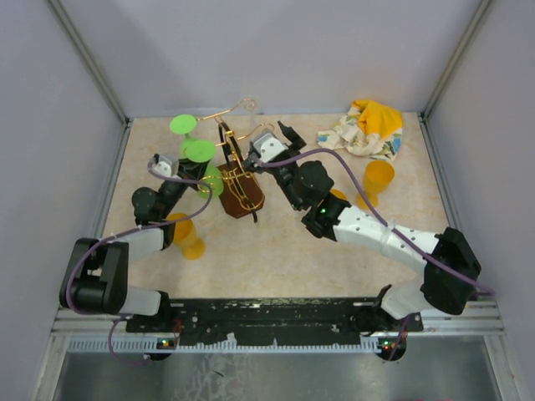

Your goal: Place the wine glass upside down on the wine glass rack

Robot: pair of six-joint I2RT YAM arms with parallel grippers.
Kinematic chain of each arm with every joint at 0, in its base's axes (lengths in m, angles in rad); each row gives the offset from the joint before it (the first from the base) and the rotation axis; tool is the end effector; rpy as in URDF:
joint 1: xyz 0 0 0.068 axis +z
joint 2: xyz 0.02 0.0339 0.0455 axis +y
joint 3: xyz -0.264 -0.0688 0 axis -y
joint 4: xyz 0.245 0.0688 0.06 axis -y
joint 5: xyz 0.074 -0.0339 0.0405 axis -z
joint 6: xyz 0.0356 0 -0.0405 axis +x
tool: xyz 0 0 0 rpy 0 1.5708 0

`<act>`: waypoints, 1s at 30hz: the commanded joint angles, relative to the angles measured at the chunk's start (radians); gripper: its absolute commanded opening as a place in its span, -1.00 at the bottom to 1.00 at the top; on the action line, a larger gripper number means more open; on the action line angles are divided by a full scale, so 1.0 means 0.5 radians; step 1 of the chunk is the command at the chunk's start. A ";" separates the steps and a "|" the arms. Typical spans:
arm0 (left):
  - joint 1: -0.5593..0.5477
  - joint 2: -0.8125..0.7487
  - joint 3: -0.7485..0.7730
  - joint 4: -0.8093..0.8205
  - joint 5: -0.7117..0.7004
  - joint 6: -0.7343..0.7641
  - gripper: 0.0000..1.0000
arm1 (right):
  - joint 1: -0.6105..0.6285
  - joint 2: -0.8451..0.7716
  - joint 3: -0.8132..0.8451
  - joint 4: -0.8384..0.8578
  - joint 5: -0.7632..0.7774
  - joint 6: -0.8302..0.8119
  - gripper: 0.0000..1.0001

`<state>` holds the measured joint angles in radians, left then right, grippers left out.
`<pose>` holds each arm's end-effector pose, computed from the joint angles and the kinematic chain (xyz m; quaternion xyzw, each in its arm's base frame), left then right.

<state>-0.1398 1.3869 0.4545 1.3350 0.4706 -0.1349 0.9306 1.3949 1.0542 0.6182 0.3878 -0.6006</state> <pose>0.2584 -0.0527 0.2535 0.1958 0.5358 -0.2384 0.7860 0.2065 0.2547 0.3774 -0.2988 0.5328 0.0141 0.7916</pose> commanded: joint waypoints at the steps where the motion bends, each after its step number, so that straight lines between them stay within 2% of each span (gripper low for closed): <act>1: 0.009 0.057 0.044 0.148 -0.174 -0.029 -0.66 | -0.013 0.023 0.090 0.052 -0.024 0.018 0.61; 10: 0.010 0.078 0.040 0.175 -0.318 -0.013 -0.47 | -0.014 0.030 0.089 0.041 -0.021 0.018 0.61; 30: 0.015 -0.019 -0.083 0.234 -0.588 0.042 -0.35 | -0.020 0.025 0.061 0.026 -0.007 0.028 0.62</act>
<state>-0.1394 1.4170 0.4397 1.3991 0.2379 -0.1261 0.9260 1.4044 1.0542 0.5972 0.3874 -0.5991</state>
